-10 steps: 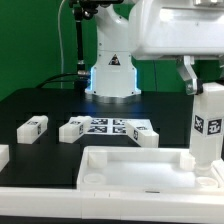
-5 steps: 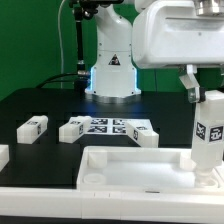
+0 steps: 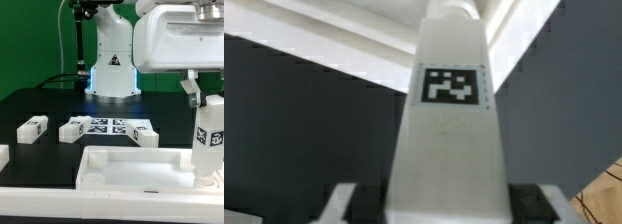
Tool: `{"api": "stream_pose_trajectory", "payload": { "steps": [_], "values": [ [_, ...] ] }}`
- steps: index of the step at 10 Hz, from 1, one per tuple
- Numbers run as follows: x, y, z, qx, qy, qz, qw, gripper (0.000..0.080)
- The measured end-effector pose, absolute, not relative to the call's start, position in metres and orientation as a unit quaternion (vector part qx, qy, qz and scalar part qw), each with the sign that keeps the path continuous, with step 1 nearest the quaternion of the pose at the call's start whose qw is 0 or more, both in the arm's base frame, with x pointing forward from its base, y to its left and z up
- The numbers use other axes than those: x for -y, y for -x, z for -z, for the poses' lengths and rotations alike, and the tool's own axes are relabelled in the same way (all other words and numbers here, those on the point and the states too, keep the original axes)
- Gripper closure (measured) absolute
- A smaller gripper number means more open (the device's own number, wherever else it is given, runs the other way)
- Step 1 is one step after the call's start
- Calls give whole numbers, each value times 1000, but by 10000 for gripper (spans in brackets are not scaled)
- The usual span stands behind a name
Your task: Assemble desk
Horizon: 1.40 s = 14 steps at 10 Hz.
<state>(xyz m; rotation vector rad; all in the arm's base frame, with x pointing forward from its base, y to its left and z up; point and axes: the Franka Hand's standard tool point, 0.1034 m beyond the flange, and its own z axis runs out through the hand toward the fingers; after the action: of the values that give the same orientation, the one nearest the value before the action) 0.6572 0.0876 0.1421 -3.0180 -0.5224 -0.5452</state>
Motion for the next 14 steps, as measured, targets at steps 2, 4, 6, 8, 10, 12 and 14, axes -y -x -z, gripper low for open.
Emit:
{"api": "stream_pose_trajectory", "payload": {
  "steps": [2,4,6,8,10,12,14],
  "values": [
    [-90,-657,-139,169,970,175,16,502],
    [-92,-655,-133,171,970,172,17,502],
    [-93,-658,-133,175,967,182,16,502],
    [-95,-659,-133,177,966,188,16,502],
    [-96,-659,-133,177,966,190,16,502],
    [-96,-659,-133,177,966,190,16,304],
    [-95,-659,-133,177,966,190,16,182]
  ]
}}
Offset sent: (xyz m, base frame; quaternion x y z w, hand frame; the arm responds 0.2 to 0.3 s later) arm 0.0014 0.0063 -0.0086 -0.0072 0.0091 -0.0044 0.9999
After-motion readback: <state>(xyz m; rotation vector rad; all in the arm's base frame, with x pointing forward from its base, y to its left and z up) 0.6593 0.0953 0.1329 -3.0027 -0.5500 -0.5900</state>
